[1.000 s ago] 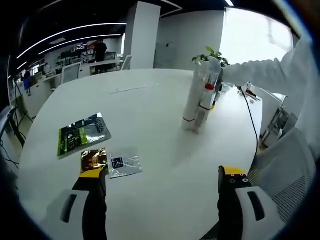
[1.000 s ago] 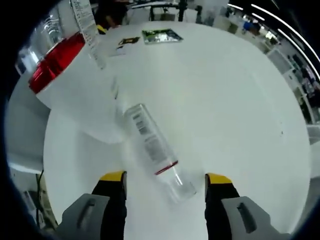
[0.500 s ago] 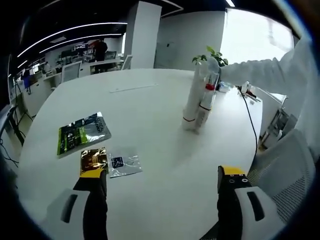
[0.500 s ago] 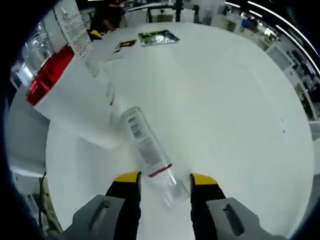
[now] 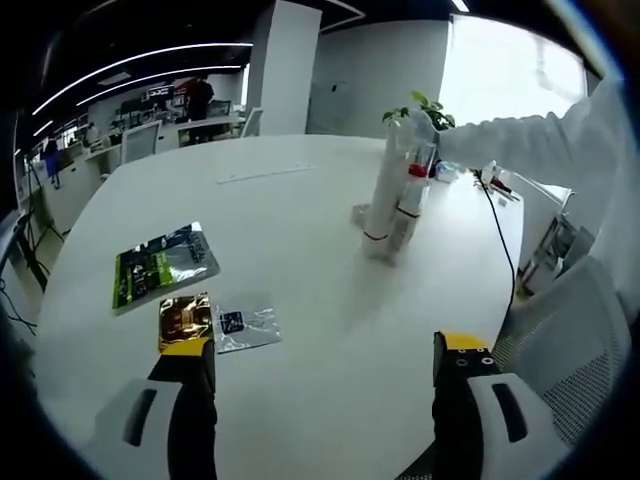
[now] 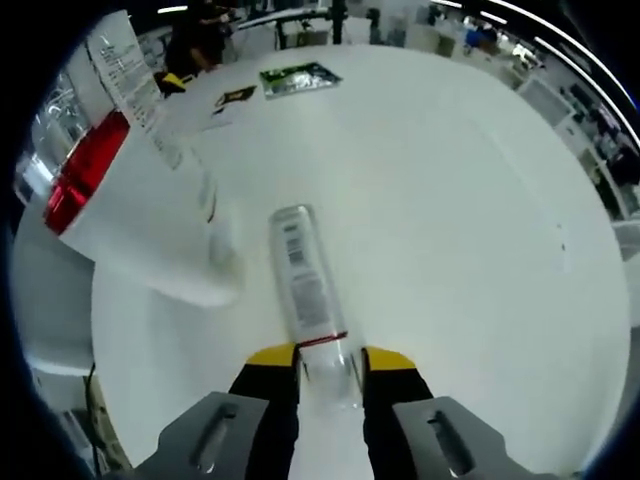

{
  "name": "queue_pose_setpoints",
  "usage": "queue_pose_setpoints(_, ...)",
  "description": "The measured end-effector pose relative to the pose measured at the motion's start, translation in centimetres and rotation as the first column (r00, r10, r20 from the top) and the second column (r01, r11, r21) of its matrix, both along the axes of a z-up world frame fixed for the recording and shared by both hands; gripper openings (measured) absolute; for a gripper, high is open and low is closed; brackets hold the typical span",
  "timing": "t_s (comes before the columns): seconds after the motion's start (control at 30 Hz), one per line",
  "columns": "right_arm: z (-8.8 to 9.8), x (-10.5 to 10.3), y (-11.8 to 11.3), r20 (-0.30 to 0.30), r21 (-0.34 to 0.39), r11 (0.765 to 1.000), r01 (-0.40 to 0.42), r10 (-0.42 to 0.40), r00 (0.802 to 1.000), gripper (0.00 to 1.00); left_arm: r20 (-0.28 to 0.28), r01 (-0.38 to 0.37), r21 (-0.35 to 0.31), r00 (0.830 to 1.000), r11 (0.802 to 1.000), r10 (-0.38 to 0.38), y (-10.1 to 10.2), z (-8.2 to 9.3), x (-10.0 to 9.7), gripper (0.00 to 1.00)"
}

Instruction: Arrange the skincare products in the storage area until every visible bottle or jar stands upright without overlapping.

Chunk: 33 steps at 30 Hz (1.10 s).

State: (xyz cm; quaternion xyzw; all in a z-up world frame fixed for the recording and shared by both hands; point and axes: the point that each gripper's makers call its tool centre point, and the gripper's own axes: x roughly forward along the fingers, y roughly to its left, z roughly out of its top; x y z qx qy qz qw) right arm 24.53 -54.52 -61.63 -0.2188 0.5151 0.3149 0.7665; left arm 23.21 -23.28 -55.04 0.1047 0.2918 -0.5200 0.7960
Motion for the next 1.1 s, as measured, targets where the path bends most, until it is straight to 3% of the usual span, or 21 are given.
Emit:
queue_pose_setpoints(0.3,0.1,-0.7,0.3,0.010,-0.025,1.000,0.006,-0.006,1.000,0.11,0.006,-0.003,-0.003,1.000,1.000,0.003,0.0,0.1,0.0,0.84)
queue_pose_setpoints(0.47,0.0,-0.8,0.2,0.011,-0.083,0.997,-0.007,0.008,1.000,0.11,0.000,0.004,0.006,1.000,1.000,-0.004,-0.1,-0.2,-0.1,0.84)
queue_pose_setpoints(0.63,-0.2,-0.5,-1.2,0.020,-0.096,0.995,0.007,-0.005,1.000,0.11,0.001,0.011,0.004,1.000,1.000,-0.011,-0.1,-0.1,-0.2,0.84)
queue_pose_setpoints(0.67,0.3,-1.4,-0.7,0.028,-0.101,0.995,0.021,-0.018,0.999,0.11,0.002,0.012,0.005,1.000,1.000,-0.012,-0.1,-0.1,-0.2,0.84)
queue_pose_setpoints(0.77,0.4,-1.4,-1.5,0.035,-0.092,0.995,0.044,-0.041,0.999,0.11,0.009,0.021,0.013,1.000,1.000,-0.021,-0.2,-0.2,-0.3,0.83)
queue_pose_setpoints(0.9,0.7,-2.1,-2.9,0.052,-0.154,0.987,0.049,-0.041,0.998,0.11,0.015,0.026,0.021,1.000,0.999,-0.027,-0.2,-0.2,-0.4,0.84)
queue_pose_setpoints(1.0,1.5,-3.1,-2.5,0.070,-0.138,0.987,0.083,-0.073,0.995,0.11,0.016,0.029,0.018,0.999,0.999,-0.029,-0.3,-0.1,-0.5,0.84)
queue_pose_setpoints(1.1,2.5,-3.8,-3.3,0.103,-0.203,0.977,0.070,-0.050,0.993,0.11,0.019,0.029,0.018,0.999,0.999,-0.030,-0.3,-0.1,-0.4,0.85)
